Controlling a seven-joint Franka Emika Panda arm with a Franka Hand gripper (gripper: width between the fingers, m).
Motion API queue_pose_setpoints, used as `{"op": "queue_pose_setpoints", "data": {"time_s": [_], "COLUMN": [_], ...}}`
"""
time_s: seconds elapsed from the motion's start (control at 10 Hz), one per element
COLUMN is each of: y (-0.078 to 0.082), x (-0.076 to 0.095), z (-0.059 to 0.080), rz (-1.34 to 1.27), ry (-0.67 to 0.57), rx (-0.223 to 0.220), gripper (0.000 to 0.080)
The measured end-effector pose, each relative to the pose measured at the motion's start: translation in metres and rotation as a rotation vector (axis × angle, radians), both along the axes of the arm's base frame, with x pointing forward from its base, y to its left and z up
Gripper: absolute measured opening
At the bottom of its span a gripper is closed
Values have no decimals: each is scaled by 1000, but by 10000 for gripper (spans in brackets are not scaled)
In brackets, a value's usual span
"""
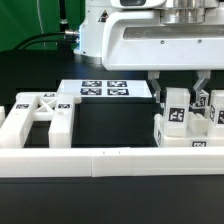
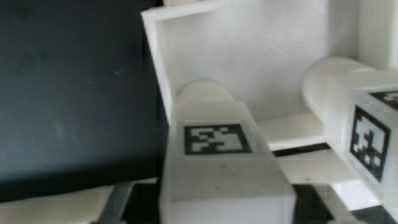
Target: Assemble chair
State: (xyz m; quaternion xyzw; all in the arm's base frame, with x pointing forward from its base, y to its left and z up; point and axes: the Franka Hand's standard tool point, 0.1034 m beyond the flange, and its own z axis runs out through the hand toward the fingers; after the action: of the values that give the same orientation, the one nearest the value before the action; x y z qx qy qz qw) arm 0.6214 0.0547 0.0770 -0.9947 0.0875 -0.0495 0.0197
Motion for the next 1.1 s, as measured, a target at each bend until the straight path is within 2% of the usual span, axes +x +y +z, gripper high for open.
{"op": "queue_pose_setpoints", "data": {"time_s": [0.3,1.1], "y": [0,-1], "x": [0,1], "z": [0,-1], "rz": [-62,-878], "ry": [-2,-18], "rx": [6,98], "gripper": [285,287]}}
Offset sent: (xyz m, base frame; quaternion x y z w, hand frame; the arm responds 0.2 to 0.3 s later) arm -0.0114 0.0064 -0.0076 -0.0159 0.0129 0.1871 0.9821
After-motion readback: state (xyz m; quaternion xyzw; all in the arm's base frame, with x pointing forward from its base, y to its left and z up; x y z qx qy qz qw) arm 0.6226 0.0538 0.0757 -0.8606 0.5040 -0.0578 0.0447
